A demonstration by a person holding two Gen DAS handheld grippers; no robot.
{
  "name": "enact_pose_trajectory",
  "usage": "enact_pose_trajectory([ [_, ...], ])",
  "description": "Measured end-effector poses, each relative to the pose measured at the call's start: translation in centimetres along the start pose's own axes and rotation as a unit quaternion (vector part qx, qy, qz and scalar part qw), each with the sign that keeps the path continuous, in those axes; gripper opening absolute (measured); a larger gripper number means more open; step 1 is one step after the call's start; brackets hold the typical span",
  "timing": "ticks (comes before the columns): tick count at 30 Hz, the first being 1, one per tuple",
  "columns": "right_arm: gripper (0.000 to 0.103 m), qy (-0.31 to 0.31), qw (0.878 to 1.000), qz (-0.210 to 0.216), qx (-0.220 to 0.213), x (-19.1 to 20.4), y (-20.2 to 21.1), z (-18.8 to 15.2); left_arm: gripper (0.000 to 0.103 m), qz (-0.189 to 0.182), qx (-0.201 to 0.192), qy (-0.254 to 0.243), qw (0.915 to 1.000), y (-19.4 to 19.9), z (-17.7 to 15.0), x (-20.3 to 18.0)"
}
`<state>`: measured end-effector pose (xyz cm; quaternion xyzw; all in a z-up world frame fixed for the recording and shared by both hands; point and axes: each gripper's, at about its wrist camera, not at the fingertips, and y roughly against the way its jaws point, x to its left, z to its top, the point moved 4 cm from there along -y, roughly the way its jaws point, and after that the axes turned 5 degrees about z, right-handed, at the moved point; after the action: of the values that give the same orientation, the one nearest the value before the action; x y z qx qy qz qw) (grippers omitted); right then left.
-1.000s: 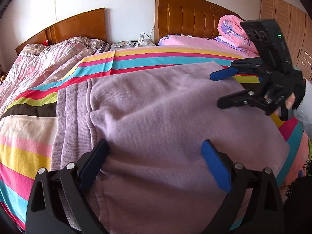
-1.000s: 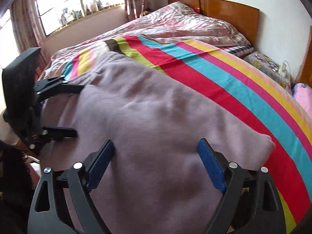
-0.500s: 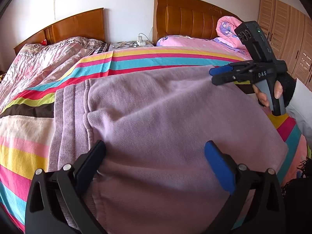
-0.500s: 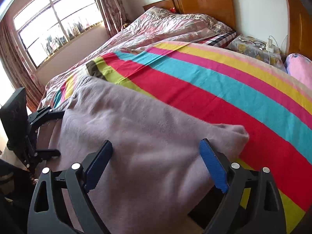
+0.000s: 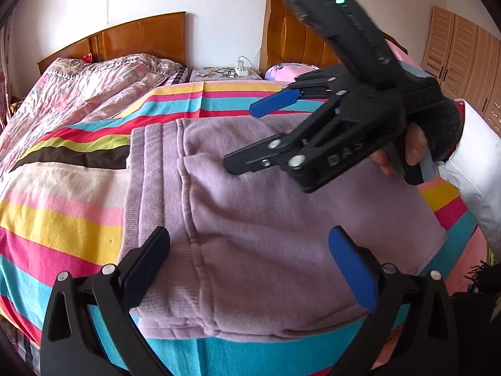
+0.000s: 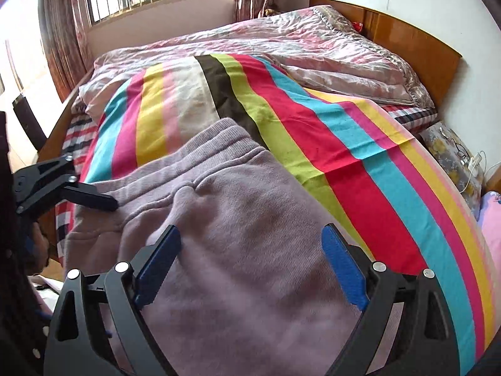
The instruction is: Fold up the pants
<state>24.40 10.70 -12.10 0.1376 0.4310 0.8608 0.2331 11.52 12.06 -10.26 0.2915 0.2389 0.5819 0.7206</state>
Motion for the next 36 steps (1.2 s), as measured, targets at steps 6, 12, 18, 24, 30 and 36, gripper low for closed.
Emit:
enact_pose_trajectory([
  [6,0.089,-0.125,0.99,-0.003,-0.069,-4.0,1.0,2.0,0.101,0.024,0.005,-0.008,0.9997,0.4,-0.5,-0.1],
  [12,0.091,-0.144,0.989,-0.027,-0.014,-3.8,-1.7,1.6,0.101,0.042,0.007,-0.025,0.9988,0.1,-0.9,-0.4],
  [18,0.092,-0.215,0.968,-0.077,-0.1,-4.7,3.7,1.8,0.101,0.045,-0.003,-0.029,0.9986,0.7,-1.6,-0.4],
  [24,0.092,-0.155,0.973,-0.131,-0.106,1.7,9.9,-4.0,0.101,0.051,-0.012,-0.03,0.9982,1.1,-1.9,-0.6],
  [30,0.092,-0.199,0.963,-0.155,-0.092,5.2,12.2,-13.0,0.101,0.061,-0.018,-0.034,0.9974,1.5,-2.6,-1.1],
  [36,0.092,-0.272,0.943,-0.154,-0.113,5.4,10.2,-19.9,0.102,0.081,-0.023,-0.05,0.9952,1.3,-3.3,-1.7],
])
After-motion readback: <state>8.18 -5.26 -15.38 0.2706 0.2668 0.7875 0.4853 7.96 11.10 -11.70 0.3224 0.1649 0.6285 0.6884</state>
